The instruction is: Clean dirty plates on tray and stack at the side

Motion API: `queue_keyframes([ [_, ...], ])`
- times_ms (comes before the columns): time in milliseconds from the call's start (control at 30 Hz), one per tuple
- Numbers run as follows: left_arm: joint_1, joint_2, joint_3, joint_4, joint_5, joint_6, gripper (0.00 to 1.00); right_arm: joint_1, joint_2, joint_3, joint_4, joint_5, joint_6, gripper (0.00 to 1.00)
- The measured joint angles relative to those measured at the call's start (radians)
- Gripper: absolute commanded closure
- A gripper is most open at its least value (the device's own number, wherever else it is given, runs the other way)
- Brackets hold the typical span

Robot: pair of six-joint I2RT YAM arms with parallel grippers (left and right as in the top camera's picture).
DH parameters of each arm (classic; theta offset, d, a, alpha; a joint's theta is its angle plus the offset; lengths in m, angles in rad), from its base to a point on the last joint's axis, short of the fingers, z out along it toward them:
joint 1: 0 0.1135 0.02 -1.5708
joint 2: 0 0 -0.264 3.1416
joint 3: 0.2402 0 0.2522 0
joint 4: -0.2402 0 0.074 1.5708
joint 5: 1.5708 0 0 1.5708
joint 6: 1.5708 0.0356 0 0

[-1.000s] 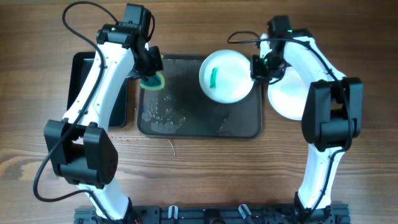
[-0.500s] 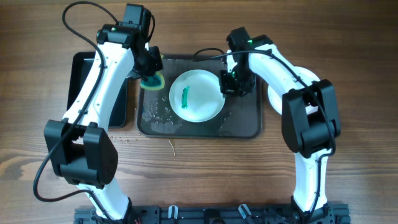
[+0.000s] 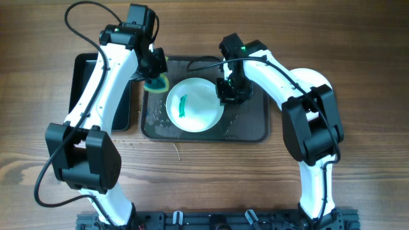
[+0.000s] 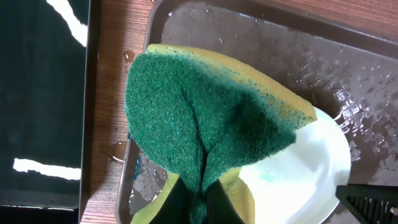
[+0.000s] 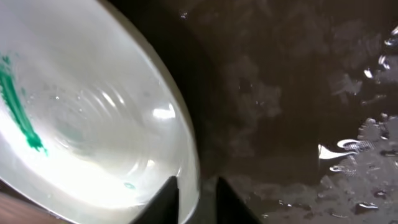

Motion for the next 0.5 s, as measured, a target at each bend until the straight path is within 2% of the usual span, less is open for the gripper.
queue_keyframes([
  [333,0.0,0.0,0.0,-0.002,0.0,0.004,0.96,-0.001,-0.016,-0.001,0.061,0.006,0.05,0.71],
  [500,0.0,0.0,0.0,-0.008,0.0,0.005,0.96,-0.015,-0.095,-0.003,0.063,-0.003,0.04,0.69],
])
